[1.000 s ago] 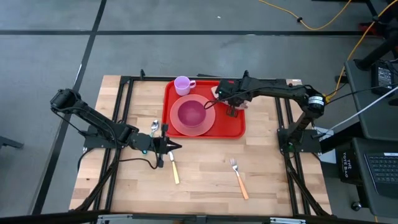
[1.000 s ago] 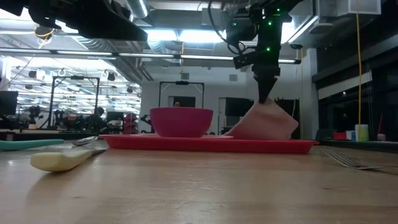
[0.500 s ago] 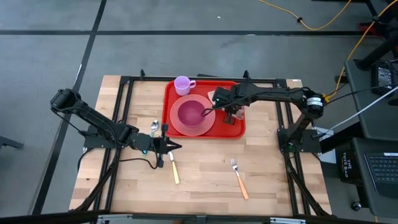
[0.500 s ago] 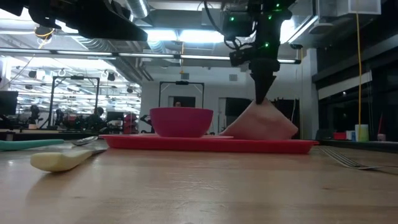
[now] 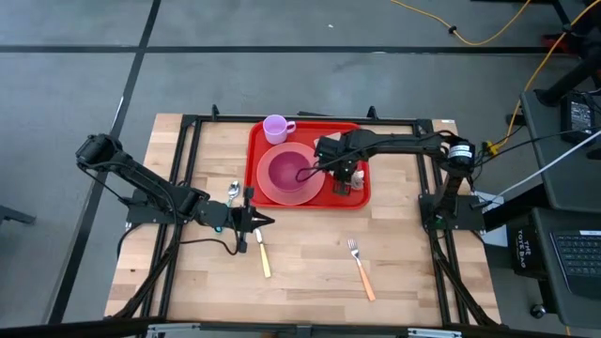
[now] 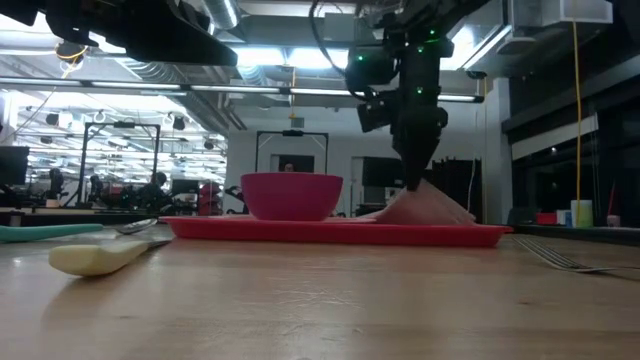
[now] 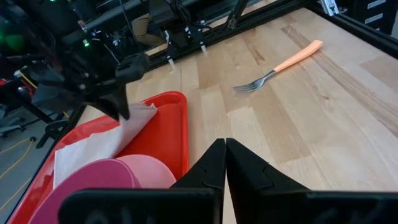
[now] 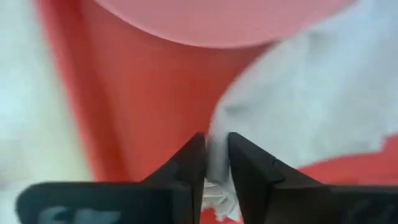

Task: Set up tray
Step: Put the brown napkin on the red serving tray to the right of the pink plate

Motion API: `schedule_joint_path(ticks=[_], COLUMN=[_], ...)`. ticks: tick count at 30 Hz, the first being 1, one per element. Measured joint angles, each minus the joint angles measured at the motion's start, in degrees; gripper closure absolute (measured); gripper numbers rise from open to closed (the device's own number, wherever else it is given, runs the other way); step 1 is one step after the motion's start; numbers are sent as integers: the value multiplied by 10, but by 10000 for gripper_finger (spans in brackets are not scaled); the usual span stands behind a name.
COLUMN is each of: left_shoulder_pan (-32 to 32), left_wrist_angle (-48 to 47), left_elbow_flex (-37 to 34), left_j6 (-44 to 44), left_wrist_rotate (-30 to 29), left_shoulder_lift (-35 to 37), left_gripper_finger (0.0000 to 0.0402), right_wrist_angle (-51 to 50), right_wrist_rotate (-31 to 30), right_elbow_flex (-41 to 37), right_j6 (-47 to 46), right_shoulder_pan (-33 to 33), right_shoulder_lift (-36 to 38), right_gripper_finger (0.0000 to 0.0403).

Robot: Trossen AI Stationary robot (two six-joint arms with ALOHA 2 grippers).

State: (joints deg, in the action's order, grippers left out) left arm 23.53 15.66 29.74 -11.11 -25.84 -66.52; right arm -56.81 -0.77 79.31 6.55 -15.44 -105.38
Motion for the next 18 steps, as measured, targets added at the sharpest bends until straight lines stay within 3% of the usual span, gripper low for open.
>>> schedule_joint_path(ticks=[7,18], left_shoulder_pan=[0,0], left_wrist_angle=[0,-1], left_elbow_flex=[0,0], left_j6=[0,1], left_wrist_rotate=[0,0], left_shoulder_lift=[0,0], left_gripper_finger=[396,400], right_wrist_angle=[11,53], right_wrist_rotate=[81,59], right_elbow_flex=[0,0], right_j6=[17,73], right_shoulder_pan=[0,-1], right_shoulder_lift=[0,15], right_gripper_finger=[315,321])
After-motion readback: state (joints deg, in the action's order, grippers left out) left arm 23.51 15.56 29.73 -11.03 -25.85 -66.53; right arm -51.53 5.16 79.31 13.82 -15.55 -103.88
